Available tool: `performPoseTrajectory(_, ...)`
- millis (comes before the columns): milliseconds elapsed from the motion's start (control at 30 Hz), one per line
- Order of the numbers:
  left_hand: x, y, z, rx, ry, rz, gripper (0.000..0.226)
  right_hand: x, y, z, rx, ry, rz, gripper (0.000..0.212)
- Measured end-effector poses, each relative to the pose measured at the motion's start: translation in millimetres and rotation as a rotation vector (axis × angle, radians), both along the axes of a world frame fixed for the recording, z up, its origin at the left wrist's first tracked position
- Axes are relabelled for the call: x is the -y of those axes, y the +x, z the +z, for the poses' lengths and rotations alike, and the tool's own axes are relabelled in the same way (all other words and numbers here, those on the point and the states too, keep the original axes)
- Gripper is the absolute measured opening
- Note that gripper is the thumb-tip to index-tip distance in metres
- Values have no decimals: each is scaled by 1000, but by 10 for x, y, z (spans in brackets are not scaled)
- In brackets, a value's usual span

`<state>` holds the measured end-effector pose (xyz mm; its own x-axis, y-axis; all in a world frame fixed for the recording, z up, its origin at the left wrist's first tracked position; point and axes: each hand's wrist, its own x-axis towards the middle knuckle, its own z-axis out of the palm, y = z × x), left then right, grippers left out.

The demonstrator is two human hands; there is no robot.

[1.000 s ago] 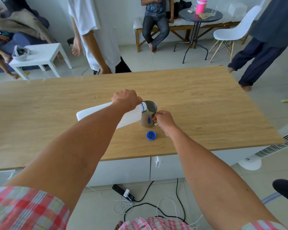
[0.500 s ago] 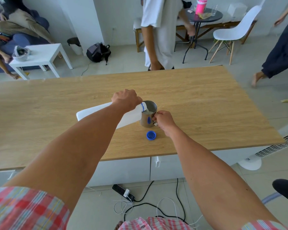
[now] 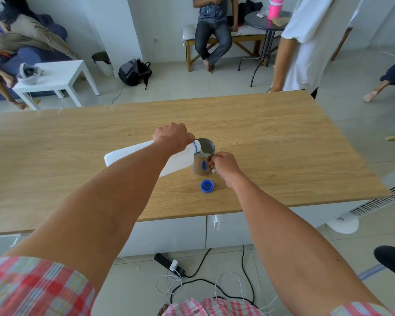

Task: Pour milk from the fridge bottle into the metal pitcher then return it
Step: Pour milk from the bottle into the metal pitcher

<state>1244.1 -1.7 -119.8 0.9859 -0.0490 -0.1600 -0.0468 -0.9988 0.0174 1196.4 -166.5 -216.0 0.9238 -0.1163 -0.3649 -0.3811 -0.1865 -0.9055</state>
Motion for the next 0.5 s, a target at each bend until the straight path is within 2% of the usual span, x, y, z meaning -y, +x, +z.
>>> performPoseTrajectory(500,3,5,-9,7,10,-15,38,-1,-4,22,-2,7,-7,24)
